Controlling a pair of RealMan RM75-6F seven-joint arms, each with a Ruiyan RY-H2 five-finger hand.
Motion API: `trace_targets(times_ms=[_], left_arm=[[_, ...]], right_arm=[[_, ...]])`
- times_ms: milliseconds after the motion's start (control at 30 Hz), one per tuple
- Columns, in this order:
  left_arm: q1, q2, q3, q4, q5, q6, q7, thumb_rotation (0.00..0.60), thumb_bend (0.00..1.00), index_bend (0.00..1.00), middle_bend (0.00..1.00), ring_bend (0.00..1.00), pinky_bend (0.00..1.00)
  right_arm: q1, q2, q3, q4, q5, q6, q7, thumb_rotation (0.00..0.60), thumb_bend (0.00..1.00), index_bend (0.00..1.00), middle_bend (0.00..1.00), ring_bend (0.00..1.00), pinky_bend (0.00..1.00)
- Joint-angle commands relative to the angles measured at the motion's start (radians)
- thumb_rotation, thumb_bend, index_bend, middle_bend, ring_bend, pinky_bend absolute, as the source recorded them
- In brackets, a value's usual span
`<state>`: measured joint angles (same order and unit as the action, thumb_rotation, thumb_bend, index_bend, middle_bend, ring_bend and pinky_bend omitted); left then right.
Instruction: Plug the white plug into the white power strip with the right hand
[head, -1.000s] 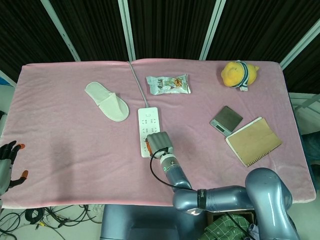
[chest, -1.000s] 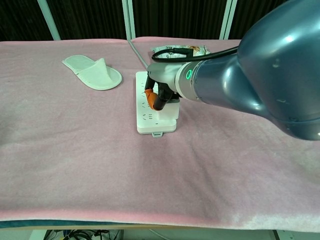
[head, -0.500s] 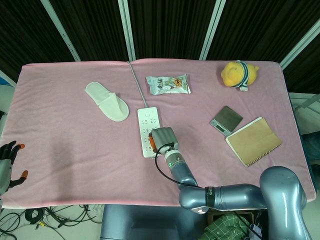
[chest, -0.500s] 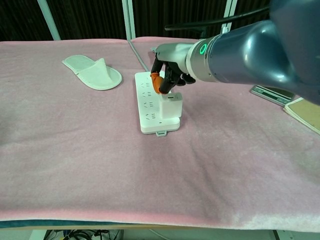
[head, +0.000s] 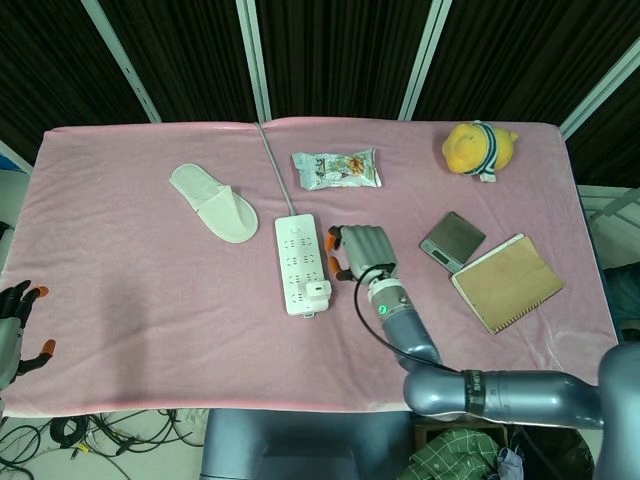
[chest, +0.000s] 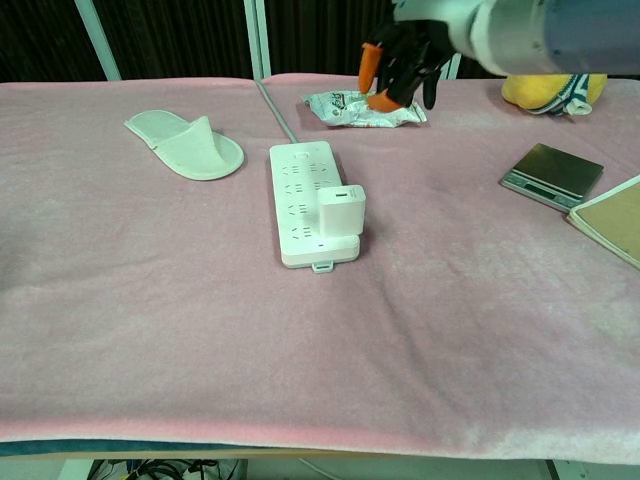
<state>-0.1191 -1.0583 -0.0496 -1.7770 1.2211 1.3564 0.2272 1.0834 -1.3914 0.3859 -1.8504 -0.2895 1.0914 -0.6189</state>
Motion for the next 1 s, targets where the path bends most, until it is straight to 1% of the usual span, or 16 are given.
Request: trace_targets(times_ms=[33, 100, 133, 200, 233, 267, 333, 367, 467, 567, 633, 800, 867, 1000], left_arm=[[0.003, -0.004, 0.000, 0.002, 0.010, 0.010, 0.003, 0.600, 0.34, 0.14, 0.03, 0.00, 0.00], [0.004, -0.008, 0.000, 0.004, 0.016, 0.018, 0.004, 0.600, 0.34, 0.14, 0.03, 0.00, 0.00], [0.005, -0.010, -0.001, 0.004, 0.020, 0.023, 0.004, 0.600, 0.34, 0.14, 0.03, 0.00, 0.00], [0.007, -0.013, -0.001, 0.005, 0.025, 0.029, 0.006, 0.600, 0.34, 0.14, 0.03, 0.00, 0.00], [0.007, -0.014, 0.000, 0.004, 0.029, 0.032, 0.008, 0.600, 0.34, 0.14, 0.03, 0.00, 0.00], [0.008, -0.014, 0.000, 0.003, 0.032, 0.034, 0.008, 0.600, 0.34, 0.14, 0.03, 0.00, 0.00], [0.010, -0.015, -0.001, 0.001, 0.038, 0.041, 0.004, 0.600, 0.34, 0.14, 0.03, 0.00, 0.00], [0.012, -0.015, -0.002, 0.000, 0.044, 0.047, -0.001, 0.600, 0.33, 0.14, 0.03, 0.00, 0.00], [0.018, -0.015, -0.002, -0.001, 0.072, 0.065, -0.023, 0.600, 0.33, 0.14, 0.03, 0.00, 0.00], [0.021, -0.014, 0.002, 0.003, 0.103, 0.078, -0.040, 0.600, 0.33, 0.14, 0.02, 0.00, 0.00], [0.023, -0.014, 0.005, 0.005, 0.126, 0.086, -0.051, 0.600, 0.32, 0.14, 0.02, 0.00, 0.00], [0.028, -0.014, 0.010, 0.004, 0.152, 0.098, -0.063, 0.600, 0.32, 0.14, 0.02, 0.00, 0.00], [0.031, -0.014, 0.013, 0.002, 0.160, 0.103, -0.062, 0.600, 0.32, 0.14, 0.02, 0.00, 0.00], [0.035, -0.017, 0.020, 0.001, 0.178, 0.112, -0.051, 0.600, 0.32, 0.14, 0.02, 0.00, 0.00]], right_arm=[[-0.167, 0.162, -0.077, -0.073, -0.248, 0.015, 0.129, 0.600, 0.19, 0.27, 0.09, 0.27, 0.29], [-0.223, 0.204, -0.119, -0.074, -0.364, 0.032, 0.161, 0.600, 0.16, 0.24, 0.07, 0.24, 0.25], [-0.260, 0.230, -0.153, -0.076, -0.444, 0.050, 0.177, 0.600, 0.15, 0.23, 0.07, 0.23, 0.23], [-0.318, 0.259, -0.204, -0.075, -0.558, 0.087, 0.203, 0.600, 0.15, 0.22, 0.06, 0.22, 0.21], [-0.357, 0.275, -0.239, -0.074, -0.626, 0.114, 0.217, 0.600, 0.15, 0.22, 0.06, 0.21, 0.21], [-0.387, 0.286, -0.265, -0.073, -0.670, 0.136, 0.227, 0.600, 0.15, 0.22, 0.05, 0.20, 0.20], [-0.447, 0.301, -0.314, -0.070, -0.748, 0.186, 0.246, 0.600, 0.14, 0.20, 0.04, 0.18, 0.19], [-0.491, 0.309, -0.351, -0.070, -0.797, 0.221, 0.257, 0.600, 0.13, 0.19, 0.04, 0.17, 0.18], [-0.594, 0.309, -0.425, -0.048, -0.897, 0.310, 0.299, 0.600, 0.12, 0.17, 0.03, 0.16, 0.18], [-0.694, 0.290, -0.490, 0.008, -0.996, 0.394, 0.340, 0.600, 0.12, 0.17, 0.03, 0.16, 0.18], [-0.757, 0.271, -0.529, 0.054, -1.038, 0.443, 0.359, 0.600, 0.12, 0.17, 0.03, 0.16, 0.18], [-0.831, 0.234, -0.551, 0.130, -1.097, 0.496, 0.403, 0.600, 0.12, 0.16, 0.03, 0.16, 0.18], [-0.859, 0.212, -0.543, 0.168, -1.114, 0.518, 0.424, 0.600, 0.12, 0.16, 0.03, 0.16, 0.18], [-0.894, 0.173, -0.517, 0.220, -1.130, 0.538, 0.514, 0.600, 0.12, 0.16, 0.03, 0.16, 0.18]])
